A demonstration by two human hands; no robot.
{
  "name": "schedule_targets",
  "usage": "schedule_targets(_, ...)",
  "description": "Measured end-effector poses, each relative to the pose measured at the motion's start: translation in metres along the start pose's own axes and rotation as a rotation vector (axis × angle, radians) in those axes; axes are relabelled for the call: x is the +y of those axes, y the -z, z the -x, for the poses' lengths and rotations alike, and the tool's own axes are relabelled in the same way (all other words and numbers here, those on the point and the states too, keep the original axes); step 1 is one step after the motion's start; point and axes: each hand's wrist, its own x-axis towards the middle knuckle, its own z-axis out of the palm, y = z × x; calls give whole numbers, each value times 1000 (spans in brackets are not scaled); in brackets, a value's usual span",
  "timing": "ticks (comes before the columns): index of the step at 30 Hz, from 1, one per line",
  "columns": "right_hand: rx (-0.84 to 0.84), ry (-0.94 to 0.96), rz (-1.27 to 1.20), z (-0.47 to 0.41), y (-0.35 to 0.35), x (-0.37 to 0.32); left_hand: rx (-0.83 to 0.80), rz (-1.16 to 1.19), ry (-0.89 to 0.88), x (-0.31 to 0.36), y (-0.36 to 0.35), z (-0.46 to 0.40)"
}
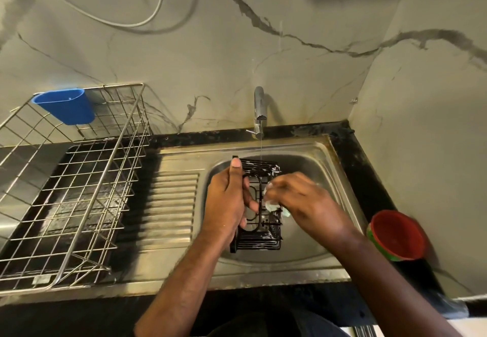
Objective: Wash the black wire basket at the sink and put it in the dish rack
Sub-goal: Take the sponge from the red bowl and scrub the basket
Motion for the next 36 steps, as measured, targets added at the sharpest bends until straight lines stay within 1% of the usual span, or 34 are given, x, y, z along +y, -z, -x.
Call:
schedule_targets(2, 64, -59, -31, -7, 3, -4, -70, -72, -41, 6, 7, -4)
schedule_targets(3, 134, -116, -84, -11, 7, -7, -125, -111, -60, 9, 11, -4)
schedule_targets(5, 271, -263, -174, -18, 14, -1, -225, -178, -99, 10, 15, 1)
schedule_targets(6, 287, -346, -189, -21, 17, 4, -255, -205, -126, 9, 16, 5)
schedule_targets(8, 185, -490, -167, -23, 17, 15, -278, -237, -209, 5, 17, 12)
schedule_targets(10, 108, -600, -227, -20, 14, 21, -287, -257, -338, 0, 19, 12)
schedule_targets(12, 134, -681, -304, -16, 12, 25, -261, -327, -504, -5, 21, 8)
schedule_targets(14, 161, -725, -294, -14, 11, 32, -204, -417, -635, -8, 22, 5)
schedule_targets(17, 175, -848, -247, -11, 9, 44, -83, -445, -733, -10, 25, 5)
schedule_targets(19, 169, -948, -200, -8, 8, 53, 4, -471, -837, -12, 28, 4)
schedule_targets(21, 151, -995, -173, -4, 8, 62, 52, -489, -919, -15, 31, 3)
schedule_targets(24, 120, -1038, -142, 3, 7, 71, 80, -507, -938, -20, 30, 4)
schedule_targets(27, 134, -1093, -128, 10, 6, 74, 115, -531, -932, -21, 28, 6)
schedule_targets(30, 182, -1063, -12, 15, 9, 71, 116, -518, -921, -17, 26, 6)
schedule_targets(31, 196, -1031, -15, 14, 12, 68, 113, -519, -915, -17, 26, 6)
schedule_targets(33, 186, -937, -123, 5, 18, 53, 106, -541, -913, -18, 23, 6)
schedule_targets(34, 149, -852, -190, -1, 21, 42, 107, -558, -913, -19, 21, 6)
schedule_targets(36, 43, -616, -267, -11, 25, 19, 122, -593, -909, -21, 17, 5)
